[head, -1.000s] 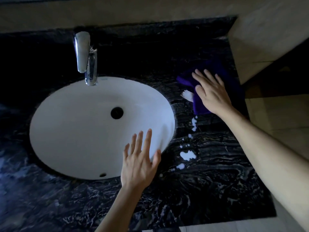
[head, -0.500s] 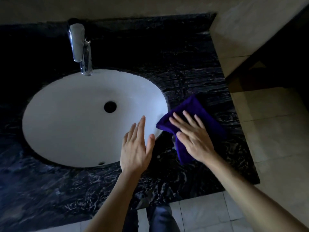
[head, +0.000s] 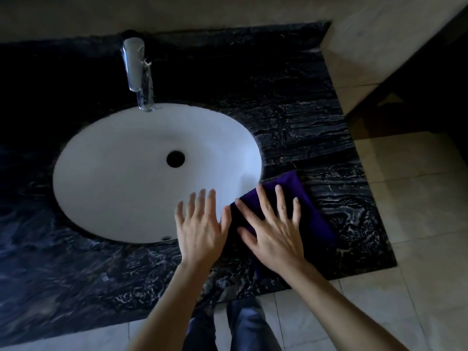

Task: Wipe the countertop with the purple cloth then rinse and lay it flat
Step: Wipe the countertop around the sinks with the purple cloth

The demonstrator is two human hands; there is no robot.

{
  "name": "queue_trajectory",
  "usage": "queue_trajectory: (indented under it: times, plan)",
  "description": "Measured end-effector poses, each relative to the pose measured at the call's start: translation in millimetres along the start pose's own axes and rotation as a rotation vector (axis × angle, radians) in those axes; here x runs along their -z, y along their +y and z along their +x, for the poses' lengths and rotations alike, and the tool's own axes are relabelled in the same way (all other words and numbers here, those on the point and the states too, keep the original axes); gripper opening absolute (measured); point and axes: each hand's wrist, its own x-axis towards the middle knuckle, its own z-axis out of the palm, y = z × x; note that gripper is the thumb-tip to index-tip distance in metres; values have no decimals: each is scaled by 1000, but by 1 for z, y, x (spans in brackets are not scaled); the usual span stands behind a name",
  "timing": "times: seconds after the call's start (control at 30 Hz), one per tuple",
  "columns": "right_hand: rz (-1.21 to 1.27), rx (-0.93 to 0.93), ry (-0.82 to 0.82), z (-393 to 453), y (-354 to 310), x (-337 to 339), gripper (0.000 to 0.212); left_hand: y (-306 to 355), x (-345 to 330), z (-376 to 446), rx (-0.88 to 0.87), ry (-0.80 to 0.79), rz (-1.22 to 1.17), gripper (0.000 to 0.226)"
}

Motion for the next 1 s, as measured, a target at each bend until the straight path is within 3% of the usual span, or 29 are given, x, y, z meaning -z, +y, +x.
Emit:
queue_trajectory:
  times: [0.17, 0.33, 0.47, 0.6, 0.73, 0.83, 1.0]
  plan:
    - [-32, -89, 23, 33, 59, 7, 58, -5, -5, -5, -14, -97, 126, 68]
    - [23, -246, 40, 77, 95, 20, 59, -4, -6, -4, -2, -58, 98, 63]
    - [30, -211, 64, 46, 62, 10, 56, -2, -6, -5, -7, -29, 35, 64]
    - [55, -52, 87, -21, -4, -9, 54, -2, -6, -6, -7, -30, 16, 66]
    - [64, 82, 9, -57, -33, -17, 51, -1, -6, -7, -11, -47, 4, 70]
    - [36, 121, 9, -32, 0, -9, 54, -2, -5, -7, -8, -58, -1, 71]
    - [-7, -125, 73, 54, 78, 9, 58, 0, -3, -7, -9, -61, 28, 62]
